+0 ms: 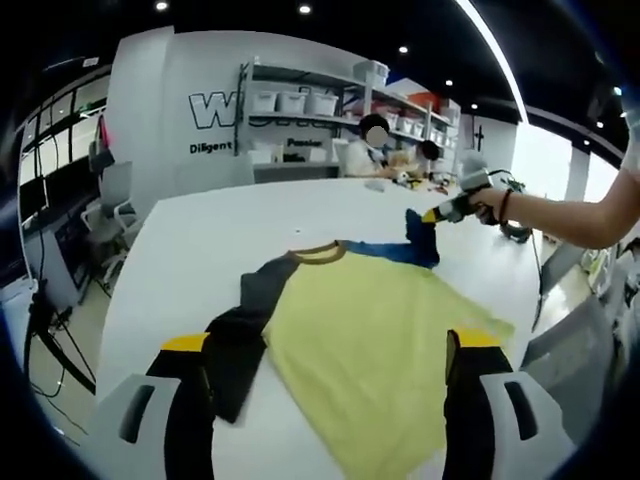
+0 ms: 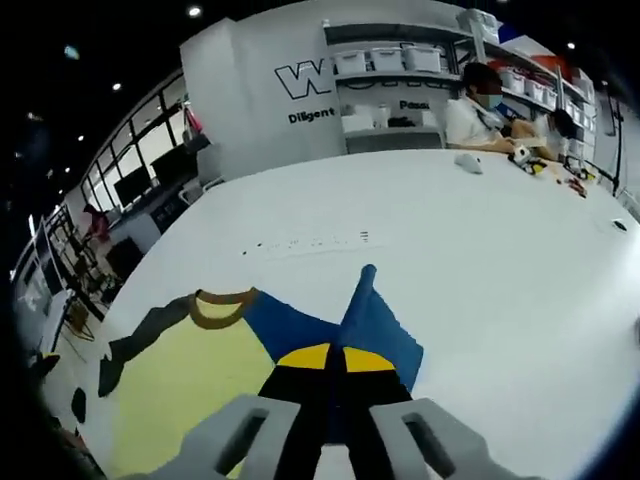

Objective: Fold the garment on the visible template until the final outline fits inside the template.

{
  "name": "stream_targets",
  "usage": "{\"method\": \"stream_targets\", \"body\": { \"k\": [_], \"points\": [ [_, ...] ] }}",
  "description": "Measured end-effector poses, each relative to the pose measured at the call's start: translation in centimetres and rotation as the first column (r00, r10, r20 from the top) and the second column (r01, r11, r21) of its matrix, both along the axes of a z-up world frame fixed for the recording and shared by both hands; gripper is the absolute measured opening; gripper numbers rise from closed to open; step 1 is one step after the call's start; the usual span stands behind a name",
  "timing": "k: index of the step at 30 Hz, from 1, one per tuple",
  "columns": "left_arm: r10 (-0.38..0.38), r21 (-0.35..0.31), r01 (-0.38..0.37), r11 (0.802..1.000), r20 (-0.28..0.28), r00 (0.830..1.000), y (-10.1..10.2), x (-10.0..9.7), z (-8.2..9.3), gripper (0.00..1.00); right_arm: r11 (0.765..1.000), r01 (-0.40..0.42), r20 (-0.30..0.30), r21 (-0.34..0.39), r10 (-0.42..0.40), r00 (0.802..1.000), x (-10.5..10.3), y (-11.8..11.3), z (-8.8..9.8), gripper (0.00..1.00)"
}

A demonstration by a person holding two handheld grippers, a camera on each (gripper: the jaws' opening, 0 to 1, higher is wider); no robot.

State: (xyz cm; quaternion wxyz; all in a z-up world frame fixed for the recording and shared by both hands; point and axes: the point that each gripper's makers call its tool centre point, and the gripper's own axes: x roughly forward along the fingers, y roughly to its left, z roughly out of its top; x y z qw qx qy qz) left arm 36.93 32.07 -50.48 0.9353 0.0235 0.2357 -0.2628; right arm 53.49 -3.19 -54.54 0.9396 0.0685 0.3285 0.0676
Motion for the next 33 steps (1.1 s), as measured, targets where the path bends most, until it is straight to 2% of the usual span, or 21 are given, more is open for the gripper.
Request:
{"method": "stream_targets", "body": {
  "k": [2,5,10,15,18,22,25,28,29,31,33],
  "points": [
    [-0.005,0.009,0.005,1.0,0.003,1.0,0.1,-0.1,0.1,0.95,0.999,-0.041,0.014,0.019,0.041,0.999,0.2,2.6,0.6,0.0],
    [0.002,0.011,-0.002,1.0,0.013,1.0,0.2,-0.1,0.2,0.94,0.997,-0.069,0.021,0.027,0.068,0.997,0.2,4.5,0.7,0.0],
    [0.007,0.016,-0.007,1.0,0.002,1.0,0.4,-0.3,0.0,0.93,0.989,-0.137,0.001,0.048,0.137,0.991,-0.2,8.6,-0.3,0.0],
    [0.018,0.016,-0.018,1.0,-0.007,1.0,0.6,-0.4,-0.2,0.93,0.986,-0.162,-0.023,0.046,0.163,0.986,-0.3,10.4,-1.5,0.0],
    [0.033,0.023,-0.033,0.999,0.0,0.999,1.0,-0.3,-0.2,0.94,0.98,-0.197,-0.028,0.028,0.198,0.98,-0.4,12.8,-2.8,0.0],
    [0.035,0.011,-0.035,0.999,0.011,0.999,1.0,-0.2,0.1,0.94,0.97,-0.245,-0.015,0.016,0.245,0.969,-0.4,15.0,-3.3,0.0],
    [0.029,0.045,-0.03,0.999,0.025,0.999,0.8,-0.2,0.1,0.92,0.96,-0.281,-0.018,0.013,0.282,0.959,-0.6,16.5,-4.1,0.0],
    [0.02,0.056,-0.022,0.998,0.027,0.999,0.4,-0.4,0.2,0.92,0.955,-0.297,-0.066,-0.002,0.296,0.953,-0.9,16.8,-5.9,0.0],
    [0.017,0.054,-0.019,0.998,0.028,0.999,0.3,-0.4,0.3,0.92,0.944,-0.331,-0.063,0.006,0.33,0.942,-1.0,17.5,-6.4,0.0],
    [0.015,0.053,-0.016,0.998,0.025,1.0,0.2,-0.5,0.3,0.91,0.934,-0.356,-0.074,0.021,0.356,0.931,-1.3,18.1,-7.1,0.01],
    [0.017,0.053,-0.018,0.998,0.02,1.0,0.3,-0.6,0.3,0.91,0.926,-0.377,-0.081,0.033,0.378,0.922,-1.7,18.7,-7.5,0.06]
  ]
}}
